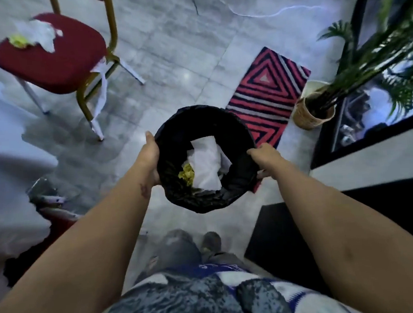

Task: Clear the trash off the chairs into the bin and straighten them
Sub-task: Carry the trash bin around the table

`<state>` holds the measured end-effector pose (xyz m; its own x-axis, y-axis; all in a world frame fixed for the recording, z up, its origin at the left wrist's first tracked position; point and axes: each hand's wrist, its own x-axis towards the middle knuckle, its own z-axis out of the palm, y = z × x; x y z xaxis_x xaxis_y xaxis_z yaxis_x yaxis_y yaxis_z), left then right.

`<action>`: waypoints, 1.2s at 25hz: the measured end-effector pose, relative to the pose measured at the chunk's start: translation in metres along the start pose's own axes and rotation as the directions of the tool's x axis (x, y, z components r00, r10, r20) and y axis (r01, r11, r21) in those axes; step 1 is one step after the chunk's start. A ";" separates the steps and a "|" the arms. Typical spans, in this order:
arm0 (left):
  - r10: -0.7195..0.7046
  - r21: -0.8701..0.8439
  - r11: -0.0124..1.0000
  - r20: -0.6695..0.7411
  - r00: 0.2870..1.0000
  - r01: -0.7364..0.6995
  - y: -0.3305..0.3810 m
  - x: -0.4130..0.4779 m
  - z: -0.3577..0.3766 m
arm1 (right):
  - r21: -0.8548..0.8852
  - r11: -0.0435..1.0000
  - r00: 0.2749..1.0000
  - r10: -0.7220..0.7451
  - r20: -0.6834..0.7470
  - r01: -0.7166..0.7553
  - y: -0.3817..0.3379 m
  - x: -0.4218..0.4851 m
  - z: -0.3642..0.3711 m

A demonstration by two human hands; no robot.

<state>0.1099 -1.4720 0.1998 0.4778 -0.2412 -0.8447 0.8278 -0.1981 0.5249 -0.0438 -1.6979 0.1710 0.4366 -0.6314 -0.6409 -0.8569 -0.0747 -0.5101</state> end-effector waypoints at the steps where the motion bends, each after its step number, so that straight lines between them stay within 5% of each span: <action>1: -0.010 -0.014 1.000 -0.008 1.000 0.010 0.024 0.013 0.007 | -0.045 0.998 0.999 -0.032 0.010 0.033 -0.024 0.026 -0.008; 9: -0.046 0.053 0.997 -0.046 0.998 0.048 0.236 0.148 0.062 | -0.152 0.983 0.995 -0.102 -0.003 0.101 -0.207 0.214 -0.050; 18: -0.033 0.042 0.999 -0.045 0.998 0.035 0.479 0.294 0.140 | -0.085 0.992 0.994 -0.095 -0.063 0.090 -0.414 0.423 -0.114; 30: -0.092 -0.244 0.968 -0.119 0.989 0.061 0.768 0.486 0.201 | -0.145 0.971 0.976 -0.173 0.135 0.192 -0.741 0.689 -0.160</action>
<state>0.9191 -1.9321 0.2130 0.4309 -0.1067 -0.8961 0.9021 0.0254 0.4308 0.8475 -2.2008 0.1993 0.6109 -0.4986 -0.6150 -0.7878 -0.3058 -0.5346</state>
